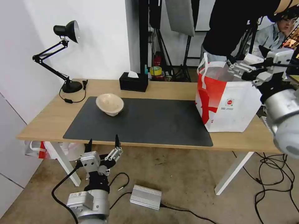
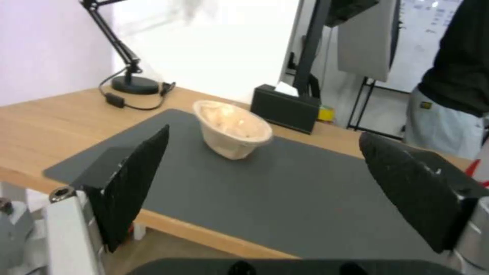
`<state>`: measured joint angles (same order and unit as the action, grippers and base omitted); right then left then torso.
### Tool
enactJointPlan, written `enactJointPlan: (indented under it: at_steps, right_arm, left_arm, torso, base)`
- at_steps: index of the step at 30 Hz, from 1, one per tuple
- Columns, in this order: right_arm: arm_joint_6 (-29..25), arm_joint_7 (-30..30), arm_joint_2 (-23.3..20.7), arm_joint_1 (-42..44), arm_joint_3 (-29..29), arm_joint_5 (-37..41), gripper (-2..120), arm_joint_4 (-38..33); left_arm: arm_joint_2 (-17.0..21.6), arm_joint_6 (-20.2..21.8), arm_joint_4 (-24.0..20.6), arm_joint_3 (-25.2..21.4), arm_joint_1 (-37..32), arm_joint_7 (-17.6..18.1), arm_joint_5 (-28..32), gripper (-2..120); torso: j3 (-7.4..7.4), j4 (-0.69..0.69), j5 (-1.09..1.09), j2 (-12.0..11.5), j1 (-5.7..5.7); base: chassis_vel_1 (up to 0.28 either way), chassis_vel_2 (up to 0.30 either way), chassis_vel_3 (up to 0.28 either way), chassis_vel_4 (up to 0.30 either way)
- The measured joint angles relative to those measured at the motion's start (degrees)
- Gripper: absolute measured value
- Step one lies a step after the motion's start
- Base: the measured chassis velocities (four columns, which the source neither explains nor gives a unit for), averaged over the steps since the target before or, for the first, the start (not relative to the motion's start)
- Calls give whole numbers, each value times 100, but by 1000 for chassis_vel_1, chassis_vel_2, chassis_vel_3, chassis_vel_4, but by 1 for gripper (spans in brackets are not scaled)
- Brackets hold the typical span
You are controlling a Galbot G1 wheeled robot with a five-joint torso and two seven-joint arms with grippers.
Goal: Pick up the trash from the table and place it into the takeout bag.
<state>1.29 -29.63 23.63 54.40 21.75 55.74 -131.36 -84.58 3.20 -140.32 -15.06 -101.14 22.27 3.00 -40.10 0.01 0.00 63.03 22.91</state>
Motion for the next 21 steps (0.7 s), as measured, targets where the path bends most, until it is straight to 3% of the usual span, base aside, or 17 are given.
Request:
enactJointPlan:
  at_steps: [10, 21]
  right_arm:
    - [-308, -172, 674, 150, -575, -388, 100, -134]
    - [-458, -245, 1191, 1052, -427, -1096, 100, -348]
  left_arm:
    - [-164, -99, -62, -80, -140, 1, -116, 100]
    - [-201, -115, -86, -130, -183, -47, -142, 100]
  torso:
    - [0, 0, 0, 0, 0]
    - [0, -1, 0, 0, 0]
  base:
    - [0, 0, 0, 0]
    - [0, 0, 0, 0]
